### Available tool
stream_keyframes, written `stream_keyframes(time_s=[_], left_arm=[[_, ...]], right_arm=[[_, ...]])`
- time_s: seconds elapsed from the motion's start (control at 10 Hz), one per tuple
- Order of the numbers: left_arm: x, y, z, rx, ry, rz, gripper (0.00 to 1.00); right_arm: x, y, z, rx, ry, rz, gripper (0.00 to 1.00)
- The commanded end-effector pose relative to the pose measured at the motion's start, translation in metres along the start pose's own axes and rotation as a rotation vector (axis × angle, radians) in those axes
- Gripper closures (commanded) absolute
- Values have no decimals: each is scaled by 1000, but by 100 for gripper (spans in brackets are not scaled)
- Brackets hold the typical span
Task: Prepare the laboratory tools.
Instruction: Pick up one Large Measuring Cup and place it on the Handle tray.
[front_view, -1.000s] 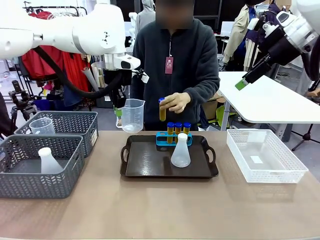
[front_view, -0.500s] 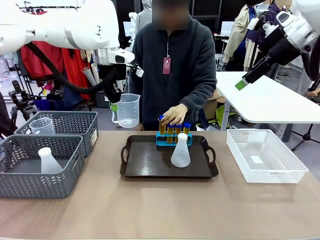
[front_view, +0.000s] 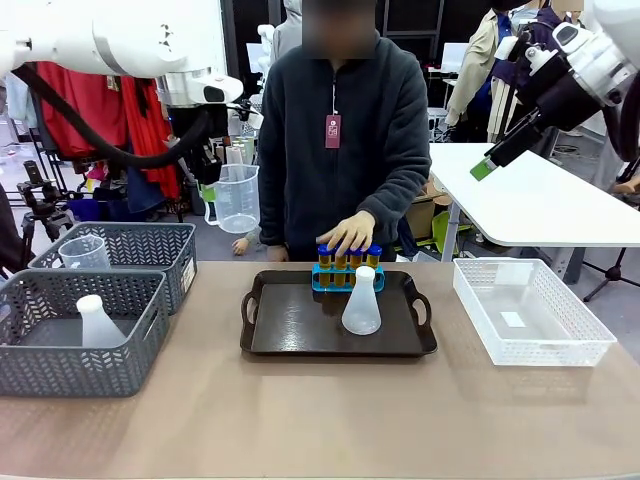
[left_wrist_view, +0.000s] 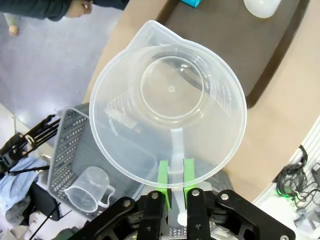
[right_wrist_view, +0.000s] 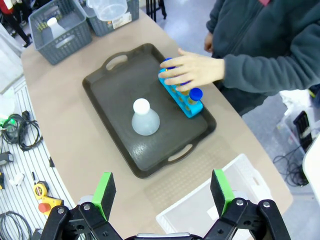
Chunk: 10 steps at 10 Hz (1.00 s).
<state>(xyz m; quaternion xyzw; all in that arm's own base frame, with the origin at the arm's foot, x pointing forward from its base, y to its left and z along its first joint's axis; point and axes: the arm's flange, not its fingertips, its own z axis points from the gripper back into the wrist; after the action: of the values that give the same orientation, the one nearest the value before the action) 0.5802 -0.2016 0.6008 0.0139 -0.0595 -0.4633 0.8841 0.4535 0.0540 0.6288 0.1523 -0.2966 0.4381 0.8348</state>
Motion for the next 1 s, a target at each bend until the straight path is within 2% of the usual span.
stream_keyframes(time_s=[0.0,0.1,0.3,0.4,0.9], left_arm=[[-6,-10,-2,7,7,33,100],[0,0,0,0,0,0,100],[1,-3,2,1,0,7,100],[-1,-5,1,22,52,-74,100],[52,-36,-63,-17,57,-248,100]], right_arm=[[0,0,1,12,-15,2,0],[0,0,1,12,-15,2,0],[0,0,1,12,-15,2,0],[0,0,1,12,-15,2,0],[0,0,1,12,-15,2,0]])
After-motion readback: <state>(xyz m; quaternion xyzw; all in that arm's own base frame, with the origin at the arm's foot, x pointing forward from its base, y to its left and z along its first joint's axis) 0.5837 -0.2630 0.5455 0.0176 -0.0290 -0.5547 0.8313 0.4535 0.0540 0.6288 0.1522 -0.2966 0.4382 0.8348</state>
